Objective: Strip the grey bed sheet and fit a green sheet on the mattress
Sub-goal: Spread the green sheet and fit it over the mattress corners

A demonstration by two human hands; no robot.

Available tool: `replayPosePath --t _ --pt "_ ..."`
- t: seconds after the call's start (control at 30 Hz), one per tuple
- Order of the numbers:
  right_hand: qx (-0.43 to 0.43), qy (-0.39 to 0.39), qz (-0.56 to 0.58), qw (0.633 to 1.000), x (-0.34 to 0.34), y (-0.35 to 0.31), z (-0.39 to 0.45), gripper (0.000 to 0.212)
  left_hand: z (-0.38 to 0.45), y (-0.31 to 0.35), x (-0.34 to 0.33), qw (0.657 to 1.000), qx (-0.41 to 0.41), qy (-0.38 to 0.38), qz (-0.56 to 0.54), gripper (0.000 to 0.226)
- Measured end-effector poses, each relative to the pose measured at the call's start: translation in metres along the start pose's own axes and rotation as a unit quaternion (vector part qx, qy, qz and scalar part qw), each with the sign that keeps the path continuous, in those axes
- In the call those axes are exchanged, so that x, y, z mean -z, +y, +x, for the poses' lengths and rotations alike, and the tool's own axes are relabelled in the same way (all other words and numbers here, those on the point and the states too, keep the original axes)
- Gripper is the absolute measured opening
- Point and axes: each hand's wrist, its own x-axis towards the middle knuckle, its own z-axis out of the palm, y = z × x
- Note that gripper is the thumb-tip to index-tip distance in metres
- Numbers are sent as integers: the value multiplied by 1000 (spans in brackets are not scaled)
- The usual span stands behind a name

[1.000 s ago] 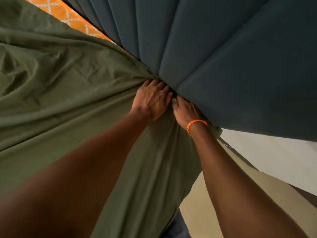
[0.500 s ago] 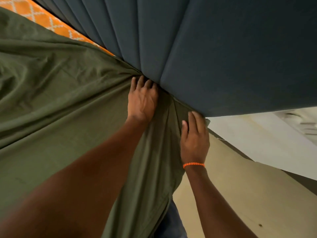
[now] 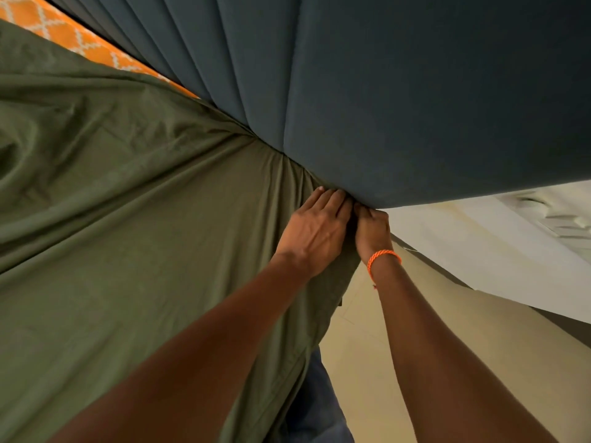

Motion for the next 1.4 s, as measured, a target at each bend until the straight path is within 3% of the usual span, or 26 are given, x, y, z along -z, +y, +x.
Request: replayPosePath --t 0.13,0.23,0.33,0.4,0.57,0.63,0.7,0.8,0.93,1.03,1.1,1.17,1.23,1.3,1.4 --pt "-43 -23 21 999 5 -1 7 46 -7 -2 -4 998 -14 -31 48 57" --pt "-70 -27 169 983 11 13 -3 42 5 2 1 999 -9 -31 43 54" --pt "-70 75 274 956 3 50 -35 24 21 -3 5 997 -15 -48 54 51" --pt "-61 114 254 958 -14 77 -63 30 31 -14 12 995 -33 -85 48 51" --pt "-81 67 202 974 -35 116 -105 48 61 -36 39 976 13 -210 -48 43" --pt "-93 51 182 978 -33 122 -111 38 53 -23 36 984 26 -174 -11 40" --pt "-94 45 144 984 -34 131 -113 35 29 -4 20 995 56 -82 4 35" --pt "-83 60 53 993 -31 145 -115 20 -28 21 -6 992 94 39 -76 46" --pt "-58 97 -130 985 -15 151 -110 12 -134 38 -22 989 134 39 -55 55" --pt "-133 147 -70 978 -20 131 -105 11 -189 22 -24 981 170 60 -67 54" --pt "-137 219 -18 966 -29 103 -107 9 -210 -1 -19 964 223 105 -95 48" --pt "-70 316 -19 946 -35 71 -117 19 -221 -30 -11 932 303 165 -110 39" --pt "111 327 -40 937 -47 47 -135 23 -223 -61 -1 899 375 200 -108 35" --pt "293 236 -70 924 -74 26 -153 21 -218 -93 12 871 425 221 -110 32" --pt "445 83 -100 886 -129 -16 -154 18 -207 -140 27 825 491 246 -129 29"
